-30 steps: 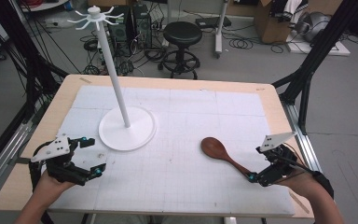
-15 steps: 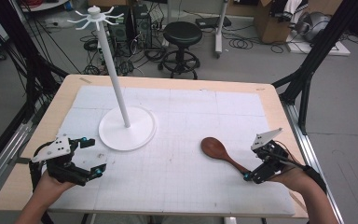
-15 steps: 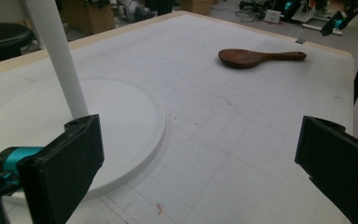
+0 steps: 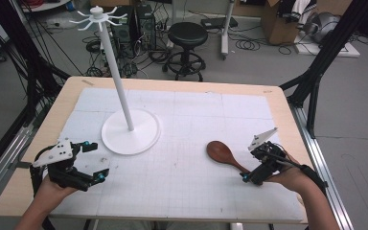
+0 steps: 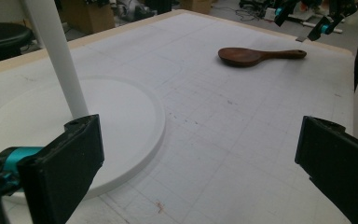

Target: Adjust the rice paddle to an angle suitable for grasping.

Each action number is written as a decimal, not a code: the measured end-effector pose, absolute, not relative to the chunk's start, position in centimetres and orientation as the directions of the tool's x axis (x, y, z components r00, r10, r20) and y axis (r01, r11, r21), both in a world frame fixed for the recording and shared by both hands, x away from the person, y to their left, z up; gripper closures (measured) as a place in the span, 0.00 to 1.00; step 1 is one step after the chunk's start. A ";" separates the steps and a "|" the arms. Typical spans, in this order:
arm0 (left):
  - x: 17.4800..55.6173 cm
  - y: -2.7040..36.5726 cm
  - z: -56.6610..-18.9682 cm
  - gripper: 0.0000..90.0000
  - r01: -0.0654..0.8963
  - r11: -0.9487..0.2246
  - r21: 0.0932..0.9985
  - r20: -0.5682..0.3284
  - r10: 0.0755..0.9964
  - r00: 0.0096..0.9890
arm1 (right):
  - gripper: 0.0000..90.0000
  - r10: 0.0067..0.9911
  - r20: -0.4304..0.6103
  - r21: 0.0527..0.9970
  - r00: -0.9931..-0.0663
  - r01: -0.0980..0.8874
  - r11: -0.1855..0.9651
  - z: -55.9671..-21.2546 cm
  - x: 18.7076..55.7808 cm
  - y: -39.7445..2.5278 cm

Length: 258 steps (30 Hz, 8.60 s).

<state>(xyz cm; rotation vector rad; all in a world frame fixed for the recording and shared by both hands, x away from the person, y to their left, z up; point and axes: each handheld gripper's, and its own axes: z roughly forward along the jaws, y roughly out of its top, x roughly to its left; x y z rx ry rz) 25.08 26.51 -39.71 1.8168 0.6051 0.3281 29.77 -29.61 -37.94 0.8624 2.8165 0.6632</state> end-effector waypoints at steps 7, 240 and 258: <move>25.0 26.5 -39.7 0.02 0.241 -0.233 0.942 -0.074 0.555 0.829 | 0.09 0.557 0.021 0.415 -0.830 0.514 0.750 -38.6 30.2 -28.9; 24.5 27.2 -39.8 0.02 0.234 -0.241 0.942 -0.065 0.553 0.831 | 0.87 -0.109 -0.023 0.140 -0.994 -0.111 0.984 -40.9 28.6 -0.3; 24.5 27.3 -39.8 0.02 0.229 -0.244 0.943 -0.059 0.552 0.832 | 0.58 -0.018 0.006 0.310 -1.000 -0.016 0.951 -38.5 29.3 -2.0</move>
